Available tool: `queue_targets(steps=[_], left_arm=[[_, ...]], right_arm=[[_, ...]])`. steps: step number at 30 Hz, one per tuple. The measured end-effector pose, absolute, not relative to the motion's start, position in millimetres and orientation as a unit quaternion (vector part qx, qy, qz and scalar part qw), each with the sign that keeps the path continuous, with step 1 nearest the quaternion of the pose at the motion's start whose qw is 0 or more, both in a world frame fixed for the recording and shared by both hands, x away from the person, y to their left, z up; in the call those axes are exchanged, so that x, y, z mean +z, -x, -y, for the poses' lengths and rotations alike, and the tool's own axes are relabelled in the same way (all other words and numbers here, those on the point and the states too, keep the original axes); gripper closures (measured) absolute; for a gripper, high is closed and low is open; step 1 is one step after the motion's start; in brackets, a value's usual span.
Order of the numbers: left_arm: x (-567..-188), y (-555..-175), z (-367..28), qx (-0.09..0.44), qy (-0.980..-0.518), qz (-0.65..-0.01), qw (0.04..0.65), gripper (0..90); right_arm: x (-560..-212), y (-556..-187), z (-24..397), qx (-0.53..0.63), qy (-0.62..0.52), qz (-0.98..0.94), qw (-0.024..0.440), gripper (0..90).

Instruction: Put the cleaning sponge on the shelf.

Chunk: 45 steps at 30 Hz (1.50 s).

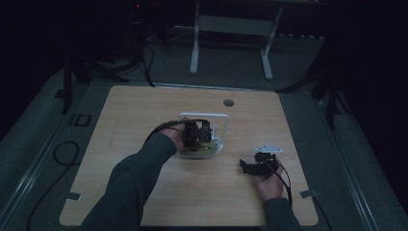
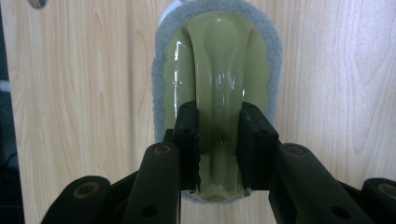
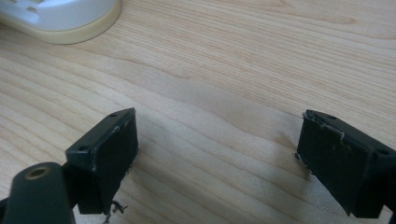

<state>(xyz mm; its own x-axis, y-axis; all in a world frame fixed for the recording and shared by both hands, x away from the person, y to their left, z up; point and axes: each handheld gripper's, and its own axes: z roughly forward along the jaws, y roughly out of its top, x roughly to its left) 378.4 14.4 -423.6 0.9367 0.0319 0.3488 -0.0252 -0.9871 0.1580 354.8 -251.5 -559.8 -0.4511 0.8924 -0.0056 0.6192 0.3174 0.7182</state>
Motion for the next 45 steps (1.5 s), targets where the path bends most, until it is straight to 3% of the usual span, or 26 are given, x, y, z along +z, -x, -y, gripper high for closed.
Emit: queue_targets(steps=[45], left_arm=[[-429, -397, 4, 0.197, -0.978, 0.026, 0.068, 71.7]], right_arm=[[-560, -355, 251, 0.331, -0.482, -0.785, 0.206, 12.0]])
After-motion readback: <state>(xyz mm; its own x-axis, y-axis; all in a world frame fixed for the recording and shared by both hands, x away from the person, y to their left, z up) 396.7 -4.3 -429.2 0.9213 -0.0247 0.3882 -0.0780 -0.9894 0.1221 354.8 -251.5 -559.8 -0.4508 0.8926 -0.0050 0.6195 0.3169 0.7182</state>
